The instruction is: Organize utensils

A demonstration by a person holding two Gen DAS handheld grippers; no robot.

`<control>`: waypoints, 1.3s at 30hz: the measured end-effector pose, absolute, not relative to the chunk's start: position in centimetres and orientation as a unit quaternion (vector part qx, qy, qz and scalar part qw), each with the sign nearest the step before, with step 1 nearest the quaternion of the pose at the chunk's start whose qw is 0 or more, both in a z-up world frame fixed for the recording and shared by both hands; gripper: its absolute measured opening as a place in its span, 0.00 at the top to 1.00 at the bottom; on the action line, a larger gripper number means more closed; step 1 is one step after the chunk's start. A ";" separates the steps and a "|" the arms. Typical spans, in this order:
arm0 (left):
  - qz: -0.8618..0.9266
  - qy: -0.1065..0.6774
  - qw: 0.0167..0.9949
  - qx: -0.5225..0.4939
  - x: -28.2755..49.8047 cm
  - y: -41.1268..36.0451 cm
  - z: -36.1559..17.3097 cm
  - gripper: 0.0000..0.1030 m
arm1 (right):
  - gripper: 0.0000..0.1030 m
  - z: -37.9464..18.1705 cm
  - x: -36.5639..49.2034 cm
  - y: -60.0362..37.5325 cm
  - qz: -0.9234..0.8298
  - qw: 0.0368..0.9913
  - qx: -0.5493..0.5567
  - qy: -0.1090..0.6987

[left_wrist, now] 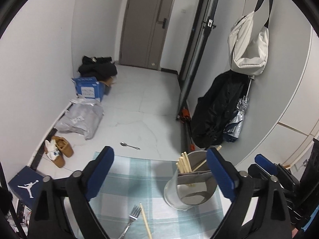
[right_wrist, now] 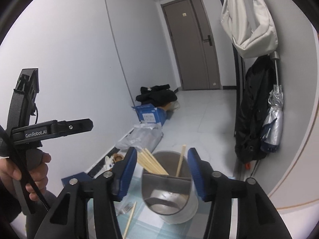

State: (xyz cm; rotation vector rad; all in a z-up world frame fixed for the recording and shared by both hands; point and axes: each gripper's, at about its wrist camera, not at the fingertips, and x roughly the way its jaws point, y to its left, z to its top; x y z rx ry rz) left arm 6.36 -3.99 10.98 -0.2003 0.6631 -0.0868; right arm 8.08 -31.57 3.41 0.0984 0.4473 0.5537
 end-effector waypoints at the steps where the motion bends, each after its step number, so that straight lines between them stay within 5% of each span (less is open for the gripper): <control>1: -0.040 0.319 0.942 -0.097 6.0 -3.8 11.1 0.07 | 0.41 3.5 7.6 -31.3 0.269 0.938 0.046 0.215; 12: -0.007 0.277 0.956 -0.098 2.3 -2.1 10.5 0.01 | 0.24 3.1 4.0 -30.2 0.263 0.944 0.048 0.191; 39: 0.063 0.304 0.942 -0.131 1.2 3.7 2.6 0.01 | 0.19 -4.3 2.3 -23.4 0.280 0.923 0.019 0.264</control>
